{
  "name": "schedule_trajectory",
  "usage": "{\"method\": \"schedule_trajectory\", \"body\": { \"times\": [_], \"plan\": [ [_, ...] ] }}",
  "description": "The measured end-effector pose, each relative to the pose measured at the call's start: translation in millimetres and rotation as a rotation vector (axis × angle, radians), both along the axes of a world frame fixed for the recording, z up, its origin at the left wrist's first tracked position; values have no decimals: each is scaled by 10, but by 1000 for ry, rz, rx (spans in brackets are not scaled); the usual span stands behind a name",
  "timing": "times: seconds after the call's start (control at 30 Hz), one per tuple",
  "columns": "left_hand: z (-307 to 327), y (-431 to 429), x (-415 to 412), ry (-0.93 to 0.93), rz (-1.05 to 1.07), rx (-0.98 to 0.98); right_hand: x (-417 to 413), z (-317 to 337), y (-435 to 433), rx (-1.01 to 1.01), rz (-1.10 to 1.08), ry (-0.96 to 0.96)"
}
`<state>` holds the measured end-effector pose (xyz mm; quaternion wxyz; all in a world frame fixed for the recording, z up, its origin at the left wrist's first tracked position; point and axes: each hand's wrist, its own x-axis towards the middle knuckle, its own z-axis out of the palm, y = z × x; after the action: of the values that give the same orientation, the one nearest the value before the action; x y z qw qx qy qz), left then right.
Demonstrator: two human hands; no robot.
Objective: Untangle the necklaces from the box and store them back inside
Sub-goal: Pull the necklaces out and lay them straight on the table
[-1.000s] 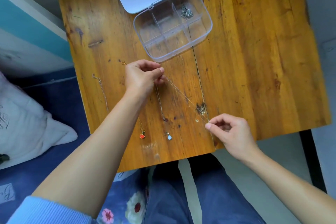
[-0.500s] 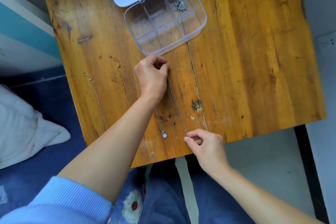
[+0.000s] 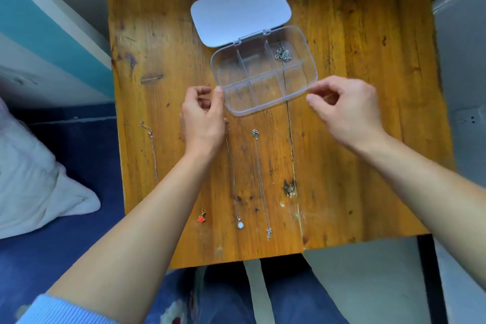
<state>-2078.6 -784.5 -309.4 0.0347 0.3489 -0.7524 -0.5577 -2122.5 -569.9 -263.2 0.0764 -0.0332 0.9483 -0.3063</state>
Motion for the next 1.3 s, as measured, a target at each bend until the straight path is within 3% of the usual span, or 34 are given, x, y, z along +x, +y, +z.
{"method": "schedule_trajectory", "body": {
  "times": [0.13,0.3,0.6,0.9,1.07,1.3],
  "plan": [
    [-134,-66,-155,-54,-104,34,-754,-57,-431,361,211,74],
    [-238,-143,-135,-65,-83,149,-1004,-291,-723,785,340,125],
    [-296,-229,-130,-60,-97,269,-1140,-408,-826,832,318,95],
    [-293,-255,-145,-59,-120,279,-1098,-311,-722,558,274,1],
    [-283,-260,-152,-77,-121,284,-1025,-47,-605,180,99,50],
    [-212,-248,-152,-104,-99,299,-926,160,-289,-437,-257,-291]
  ]
}}
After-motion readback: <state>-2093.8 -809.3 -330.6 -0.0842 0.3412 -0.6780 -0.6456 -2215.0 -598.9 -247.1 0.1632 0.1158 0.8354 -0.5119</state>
